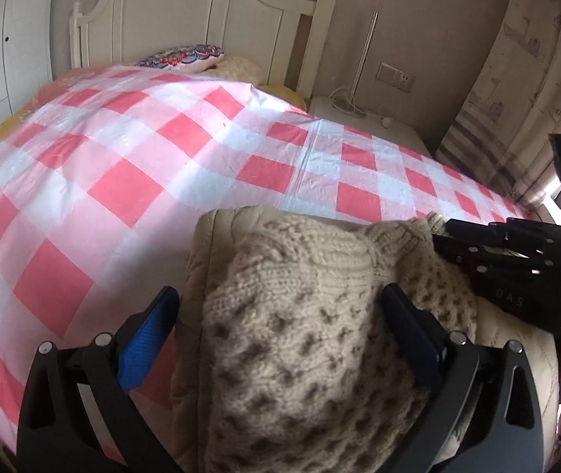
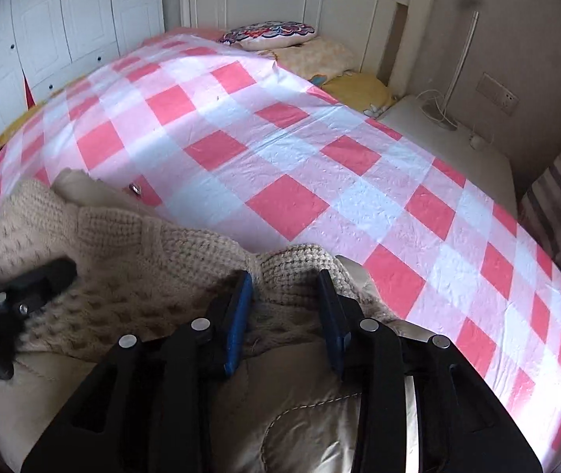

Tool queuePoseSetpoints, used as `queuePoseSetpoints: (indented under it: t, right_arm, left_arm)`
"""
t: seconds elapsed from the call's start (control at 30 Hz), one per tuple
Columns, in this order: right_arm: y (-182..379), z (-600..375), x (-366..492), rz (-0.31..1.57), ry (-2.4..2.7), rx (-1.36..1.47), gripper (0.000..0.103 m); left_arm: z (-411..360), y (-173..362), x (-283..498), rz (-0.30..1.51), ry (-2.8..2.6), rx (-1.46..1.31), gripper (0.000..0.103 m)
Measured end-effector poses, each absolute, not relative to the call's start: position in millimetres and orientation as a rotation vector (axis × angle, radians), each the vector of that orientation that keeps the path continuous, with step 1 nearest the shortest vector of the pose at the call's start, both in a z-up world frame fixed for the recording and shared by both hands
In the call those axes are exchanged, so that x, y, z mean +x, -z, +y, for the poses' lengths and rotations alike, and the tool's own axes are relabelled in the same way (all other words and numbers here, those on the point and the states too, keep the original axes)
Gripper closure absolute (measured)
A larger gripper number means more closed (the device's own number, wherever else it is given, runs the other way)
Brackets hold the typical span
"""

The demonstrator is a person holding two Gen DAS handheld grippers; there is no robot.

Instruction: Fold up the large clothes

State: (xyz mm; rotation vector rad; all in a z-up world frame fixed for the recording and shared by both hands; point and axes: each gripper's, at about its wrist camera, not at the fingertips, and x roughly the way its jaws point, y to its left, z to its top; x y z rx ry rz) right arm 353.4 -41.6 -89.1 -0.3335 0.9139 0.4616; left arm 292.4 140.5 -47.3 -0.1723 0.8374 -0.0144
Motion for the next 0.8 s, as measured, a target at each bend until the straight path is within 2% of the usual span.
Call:
queuePoseSetpoints:
  t: [0.1,0.27,0.37,0.4,0.47,0.8]
  right_arm:
    - [88,-41,354,0.908,-0.452,-0.335,0.068]
    - [89,-52,353,0.888,-0.463,-0.284,0.068]
    - [87,-53,351,0.873,-0.449,-0.277,0.068]
    - [87,-52,350,0.867,-0.437,-0.283,0.068]
    - [87,-48,348,0.859,-0.410,-0.311,0.068]
    - [85,-59,336,0.843,-0.380,-0.268,0.068]
  left_arm:
    - [134,31,289,0.836,-0.069,-0.106,0.002]
    - [125,-9,266,0.667,-0.135,-0.003,0.002]
    - [114,20,289,0.753,-0.172,0.134,0.002]
    - [114,40,301,0.822,-0.153,0.131,0.002]
    - [132,46,307,0.866,-0.126,0.006,0.002]
    - [124,43,299,0.833,-0.127,0.080,0.002]
